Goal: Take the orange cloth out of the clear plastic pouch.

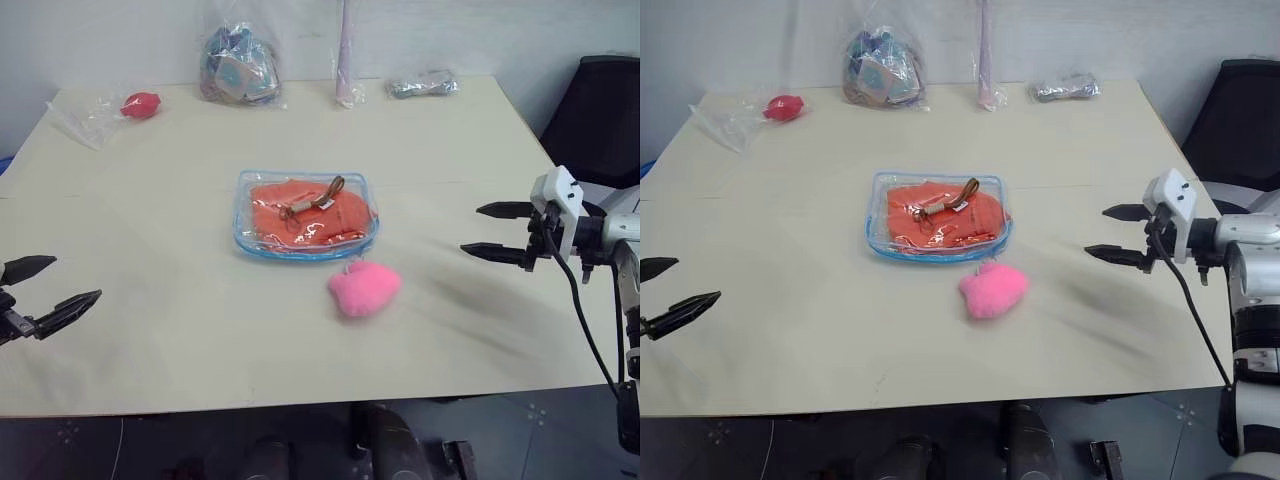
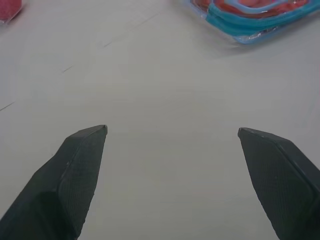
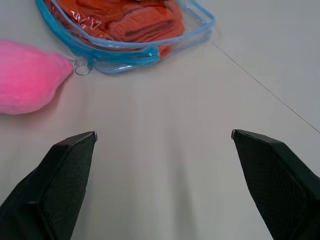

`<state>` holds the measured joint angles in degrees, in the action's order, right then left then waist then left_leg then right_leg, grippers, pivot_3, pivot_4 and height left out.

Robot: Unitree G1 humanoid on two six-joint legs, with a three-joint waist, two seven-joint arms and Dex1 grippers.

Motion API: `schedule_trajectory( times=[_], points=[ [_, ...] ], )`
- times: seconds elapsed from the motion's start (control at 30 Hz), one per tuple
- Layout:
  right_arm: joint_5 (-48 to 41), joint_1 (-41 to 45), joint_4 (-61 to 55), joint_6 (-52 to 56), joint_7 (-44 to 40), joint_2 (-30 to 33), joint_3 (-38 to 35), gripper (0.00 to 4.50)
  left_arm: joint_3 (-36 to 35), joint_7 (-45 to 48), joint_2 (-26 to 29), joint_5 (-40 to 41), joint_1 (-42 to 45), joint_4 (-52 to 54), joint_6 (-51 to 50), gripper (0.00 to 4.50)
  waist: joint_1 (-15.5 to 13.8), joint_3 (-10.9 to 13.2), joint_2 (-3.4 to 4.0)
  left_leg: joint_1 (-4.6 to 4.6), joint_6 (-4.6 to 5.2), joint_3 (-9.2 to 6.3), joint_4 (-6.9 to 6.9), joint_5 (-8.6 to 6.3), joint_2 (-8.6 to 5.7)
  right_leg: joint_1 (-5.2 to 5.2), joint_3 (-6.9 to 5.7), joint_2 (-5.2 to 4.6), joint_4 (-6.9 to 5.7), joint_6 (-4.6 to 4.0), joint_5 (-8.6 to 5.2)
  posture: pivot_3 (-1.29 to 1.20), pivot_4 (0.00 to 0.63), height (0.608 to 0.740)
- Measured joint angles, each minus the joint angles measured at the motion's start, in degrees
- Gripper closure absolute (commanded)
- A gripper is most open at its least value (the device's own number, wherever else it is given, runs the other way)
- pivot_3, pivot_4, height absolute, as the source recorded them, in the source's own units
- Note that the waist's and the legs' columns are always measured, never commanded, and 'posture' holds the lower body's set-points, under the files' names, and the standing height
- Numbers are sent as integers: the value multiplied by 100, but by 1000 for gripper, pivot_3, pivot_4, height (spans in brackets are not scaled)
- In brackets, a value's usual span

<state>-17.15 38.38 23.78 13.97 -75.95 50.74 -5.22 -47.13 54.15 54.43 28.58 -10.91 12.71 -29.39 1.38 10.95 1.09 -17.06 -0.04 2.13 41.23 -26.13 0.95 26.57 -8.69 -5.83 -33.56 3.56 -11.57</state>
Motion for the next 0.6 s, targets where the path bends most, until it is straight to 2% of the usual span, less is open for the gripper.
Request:
schedule_trajectory(
  times=[0.1,0.23,0.27,0.4,0.43,0.5,0.6],
  points=[
    [-267,-237,-894,334,184,-208,-37,0,731,-155,64,290,950,241,-327,44,-62,-1,-2,1,-1,-1,8,0,-4,-3,3,-6,-9,1,2,0,150,740],
    [-730,-466,-2379,1007,643,-702,78,0,2359,-237,41,350,2964,69,-547,44,-151,-1,-1,5,-3,-3,26,2,-13,4,3,-8,-21,3,7,0,150,740],
    [-854,-528,-2787,1249,876,-813,67,0,2823,-216,-67,228,3566,-245,-508,44,-165,-2,1,4,-3,-3,25,2,-17,1,0,-7,-22,3,6,0,150,740],
    [-1130,-654,-3893,1793,1571,-1158,180,0,4061,-117,-710,-452,5069,-1688,-22,44,-135,-5,-7,2,-1,3,26,2,-20,2,-1,5,-18,4,7,0,150,740],
    [-1159,-664,-4027,1859,1650,-1195,222,0,4209,-92,-802,-558,5215,-1928,79,44,-132,-6,-10,1,-1,3,26,2,-20,2,-2,6,-18,4,7,0,150,740],
    [-1231,-819,-4393,2012,1927,-1259,249,0,4642,48,-1340,-946,6044,-3170,543,44,-146,-7,-15,1,0,4,31,3,-20,1,-3,11,-15,7,9,0,150,740],
    [-1325,-884,-4721,2132,2195,-1301,247,0,4997,254,-1891,-1339,6809,-4511,1187,44,-138,-7,-21,0,3,8,31,5,-23,-1,1,12,-13,10,11,0,150,740]
  ],
)
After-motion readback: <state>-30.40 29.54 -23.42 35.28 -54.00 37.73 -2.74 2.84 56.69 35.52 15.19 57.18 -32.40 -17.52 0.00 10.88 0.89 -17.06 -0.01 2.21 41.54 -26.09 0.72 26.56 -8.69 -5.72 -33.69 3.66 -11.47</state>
